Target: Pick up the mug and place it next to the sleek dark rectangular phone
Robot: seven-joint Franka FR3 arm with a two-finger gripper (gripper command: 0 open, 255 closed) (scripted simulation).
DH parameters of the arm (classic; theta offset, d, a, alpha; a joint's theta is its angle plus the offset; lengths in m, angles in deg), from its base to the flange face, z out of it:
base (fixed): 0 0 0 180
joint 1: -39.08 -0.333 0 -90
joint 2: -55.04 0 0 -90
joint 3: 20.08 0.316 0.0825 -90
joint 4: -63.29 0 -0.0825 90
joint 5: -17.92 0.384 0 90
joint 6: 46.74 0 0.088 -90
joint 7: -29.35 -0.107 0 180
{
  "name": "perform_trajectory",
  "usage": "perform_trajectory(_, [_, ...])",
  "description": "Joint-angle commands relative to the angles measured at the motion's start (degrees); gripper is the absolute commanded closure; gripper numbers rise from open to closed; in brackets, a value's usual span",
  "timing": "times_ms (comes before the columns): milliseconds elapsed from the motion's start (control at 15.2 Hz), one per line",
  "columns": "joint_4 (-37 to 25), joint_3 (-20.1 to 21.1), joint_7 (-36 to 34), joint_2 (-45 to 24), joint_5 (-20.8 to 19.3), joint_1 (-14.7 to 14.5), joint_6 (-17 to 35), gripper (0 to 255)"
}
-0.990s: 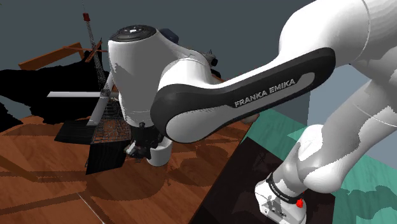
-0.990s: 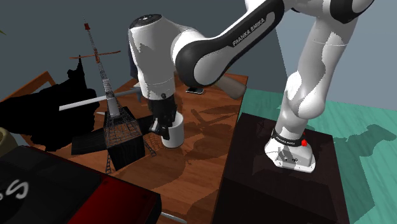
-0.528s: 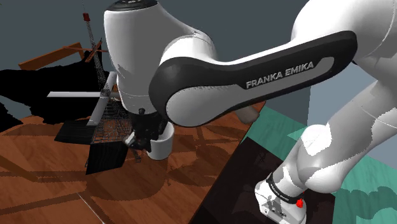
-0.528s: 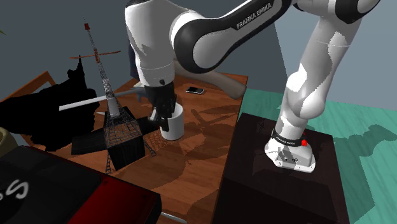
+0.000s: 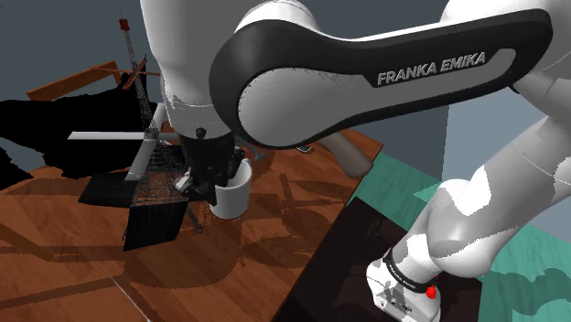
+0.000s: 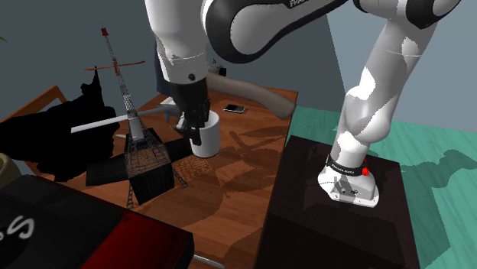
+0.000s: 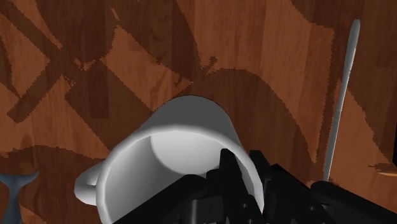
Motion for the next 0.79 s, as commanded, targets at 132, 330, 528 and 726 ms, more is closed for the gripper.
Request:
perform_trajectory(132, [2.06,-2.08,3.85,3.65,1.76,1.07,-0.94,255])
perform_trajectory(330, [6.43,-5.24,9.05,8.12,3.44,2.28,-0.46,255])
perform_trajectory(528, [10.20,-8.54,13.97,11.87,4.30,3.32,-0.17,255])
perform_trajectory(726, [13.40,-11.87,18.66,14.97,4.49,4.37,0.02,255])
